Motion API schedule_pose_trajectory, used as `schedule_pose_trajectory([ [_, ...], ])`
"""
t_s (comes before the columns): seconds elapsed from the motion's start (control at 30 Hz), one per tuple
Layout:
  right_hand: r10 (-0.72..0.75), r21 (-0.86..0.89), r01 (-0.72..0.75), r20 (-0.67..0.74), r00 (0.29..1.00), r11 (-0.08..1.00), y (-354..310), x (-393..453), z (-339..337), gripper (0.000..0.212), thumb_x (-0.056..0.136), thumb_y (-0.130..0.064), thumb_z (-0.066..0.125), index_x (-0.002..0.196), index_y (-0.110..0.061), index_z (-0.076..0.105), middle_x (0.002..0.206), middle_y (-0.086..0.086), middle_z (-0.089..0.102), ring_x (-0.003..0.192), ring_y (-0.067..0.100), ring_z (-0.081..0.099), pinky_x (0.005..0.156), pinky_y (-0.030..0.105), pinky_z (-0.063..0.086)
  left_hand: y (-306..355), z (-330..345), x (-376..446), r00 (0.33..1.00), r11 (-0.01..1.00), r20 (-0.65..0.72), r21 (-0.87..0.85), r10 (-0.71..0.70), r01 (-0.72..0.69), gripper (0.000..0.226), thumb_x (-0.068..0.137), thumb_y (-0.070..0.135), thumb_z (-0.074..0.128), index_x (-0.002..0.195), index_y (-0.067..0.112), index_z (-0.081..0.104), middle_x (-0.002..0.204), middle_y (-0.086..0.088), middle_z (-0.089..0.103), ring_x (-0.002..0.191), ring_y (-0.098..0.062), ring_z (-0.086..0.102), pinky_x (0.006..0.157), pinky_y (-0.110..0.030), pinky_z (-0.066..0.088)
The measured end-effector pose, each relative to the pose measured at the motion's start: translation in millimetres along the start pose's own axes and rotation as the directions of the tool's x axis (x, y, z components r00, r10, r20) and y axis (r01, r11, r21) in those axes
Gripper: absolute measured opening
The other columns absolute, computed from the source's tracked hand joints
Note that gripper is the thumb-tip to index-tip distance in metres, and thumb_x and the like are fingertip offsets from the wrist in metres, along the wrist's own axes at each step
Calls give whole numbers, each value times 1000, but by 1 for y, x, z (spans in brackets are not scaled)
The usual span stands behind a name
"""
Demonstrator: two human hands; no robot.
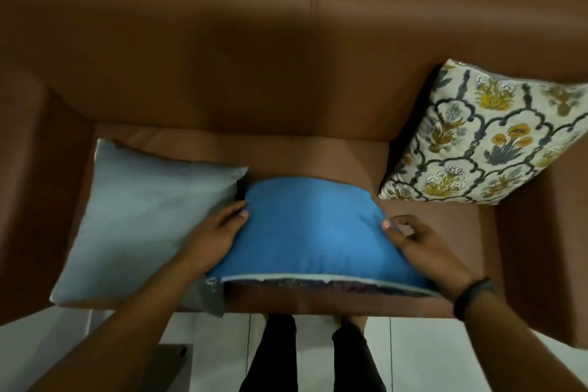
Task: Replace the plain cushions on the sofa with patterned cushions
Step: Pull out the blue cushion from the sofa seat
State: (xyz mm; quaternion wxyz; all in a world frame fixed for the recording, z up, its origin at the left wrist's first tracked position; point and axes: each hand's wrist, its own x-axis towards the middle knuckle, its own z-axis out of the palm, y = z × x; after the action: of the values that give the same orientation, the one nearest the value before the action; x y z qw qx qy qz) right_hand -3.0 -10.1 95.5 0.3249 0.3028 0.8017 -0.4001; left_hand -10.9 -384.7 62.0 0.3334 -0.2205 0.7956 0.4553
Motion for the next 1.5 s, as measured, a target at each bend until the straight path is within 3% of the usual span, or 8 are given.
schedule_pose_trajectory([
  [0.2,72,258,-63,-24,997,964,-96,37,-75,62,95,-73,48,100,-18,75,103,7,74,85,24,70,62,33,59,84,-46,37,980,821,166,-542,-108,182,89,93,82,22,118,12,70,101,-19,74,73,-28,60,68,-37,44],
  [0.47,-140,545,188,-129,982,817,-173,124,-53,60,100,-66,48,132,-16,57,137,6,67,118,24,69,92,48,60,145,-29,115,997,874,59,-481,-43,66,98,86,89,28,161,26,32,158,-6,44,113,-29,60,94,-43,50],
  [0.63,-641,-337,546,-434,633,767,-135,111,6,82,93,-50,67,157,-9,36,161,19,36,150,36,35,121,44,34,119,26,103,796,862,-362,351,485,-365,93,90,63,63,159,12,29,158,-16,34,140,-35,41,110,-49,42],
  [0.83,-785,-811,458,-2,620,364,-78,127,59,84,89,-40,73,161,-33,30,176,9,8,160,42,5,116,68,27,96,64,114,612,157,195,867,766,-473,92,91,43,69,165,26,17,175,-7,16,159,-33,15,117,-61,28],
  [1.0,-563,-686,208,-344,751,697,-52,141,37,92,85,-49,77,157,-34,22,172,22,9,155,53,13,109,77,32,72,35,113,806,572,-236,806,543,-150,104,89,56,67,167,29,4,175,-17,-4,158,-47,5,117,-65,27],
  [1.17,-794,-776,497,-10,607,390,-63,132,71,84,90,-45,73,158,-34,26,173,9,8,157,46,9,109,75,32,72,54,96,701,248,207,837,683,-488,86,90,47,65,164,33,24,176,-2,7,160,-38,8,119,-60,23],
  [1.37,-470,-340,355,-366,803,871,-54,91,156,89,85,-46,72,154,-4,33,161,29,27,132,54,46,101,61,46,-33,-33,90,899,838,-354,545,256,-24,79,93,56,57,161,24,32,172,-9,21,154,-36,23,118,-54,31],
  [1.5,-441,-283,445,82,894,850,-46,25,292,63,89,-30,77,141,-5,51,142,25,52,120,46,59,94,59,49,-165,-125,59,823,878,-557,441,108,184,88,88,72,50,160,25,32,167,-13,31,150,-38,31,111,-62,37],
])
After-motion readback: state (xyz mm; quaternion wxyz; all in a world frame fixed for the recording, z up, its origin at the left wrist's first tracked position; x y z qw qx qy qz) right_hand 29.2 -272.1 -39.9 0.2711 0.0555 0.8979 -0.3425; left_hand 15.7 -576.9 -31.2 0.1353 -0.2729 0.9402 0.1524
